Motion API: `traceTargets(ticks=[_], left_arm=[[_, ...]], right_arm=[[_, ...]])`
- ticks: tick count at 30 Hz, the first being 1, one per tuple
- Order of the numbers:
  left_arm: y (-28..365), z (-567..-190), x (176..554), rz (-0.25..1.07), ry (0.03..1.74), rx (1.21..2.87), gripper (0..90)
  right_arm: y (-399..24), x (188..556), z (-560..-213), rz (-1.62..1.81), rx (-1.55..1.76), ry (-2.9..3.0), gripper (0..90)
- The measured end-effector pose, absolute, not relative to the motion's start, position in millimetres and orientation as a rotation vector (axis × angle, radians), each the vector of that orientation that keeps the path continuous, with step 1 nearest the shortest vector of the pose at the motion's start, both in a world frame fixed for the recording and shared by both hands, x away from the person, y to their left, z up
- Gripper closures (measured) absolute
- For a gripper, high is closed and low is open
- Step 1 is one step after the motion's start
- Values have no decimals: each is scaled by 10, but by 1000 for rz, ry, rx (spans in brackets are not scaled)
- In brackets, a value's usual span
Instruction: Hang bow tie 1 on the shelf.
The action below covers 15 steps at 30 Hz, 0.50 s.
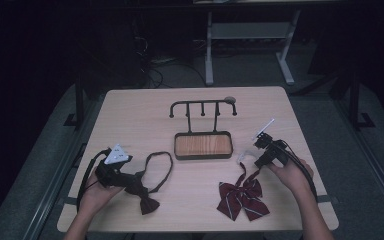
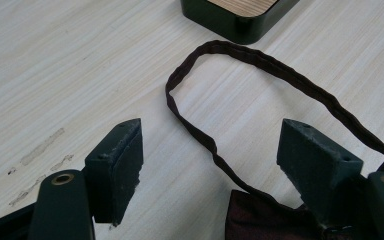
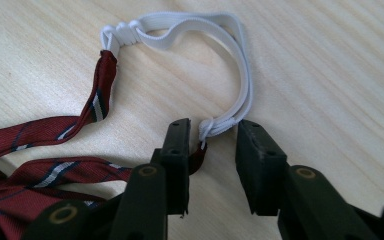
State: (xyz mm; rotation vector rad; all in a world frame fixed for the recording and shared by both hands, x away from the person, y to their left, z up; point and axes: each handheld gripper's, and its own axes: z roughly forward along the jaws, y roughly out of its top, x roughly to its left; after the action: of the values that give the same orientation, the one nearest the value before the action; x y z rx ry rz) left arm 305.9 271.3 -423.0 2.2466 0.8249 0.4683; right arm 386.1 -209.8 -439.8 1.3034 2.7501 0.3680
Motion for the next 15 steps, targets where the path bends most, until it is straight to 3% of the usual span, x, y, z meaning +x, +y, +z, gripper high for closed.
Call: traceTargets(ticks=[9, 15], left_arm=[[2718, -4227, 3060, 468, 824, 2250, 269], [2718, -4227, 3062, 467, 822, 2251, 269]], right_arm=[[-2009, 3854, -4402, 332, 1243, 2768, 813], [-1991, 3852, -4386, 324, 1216, 2788, 835]])
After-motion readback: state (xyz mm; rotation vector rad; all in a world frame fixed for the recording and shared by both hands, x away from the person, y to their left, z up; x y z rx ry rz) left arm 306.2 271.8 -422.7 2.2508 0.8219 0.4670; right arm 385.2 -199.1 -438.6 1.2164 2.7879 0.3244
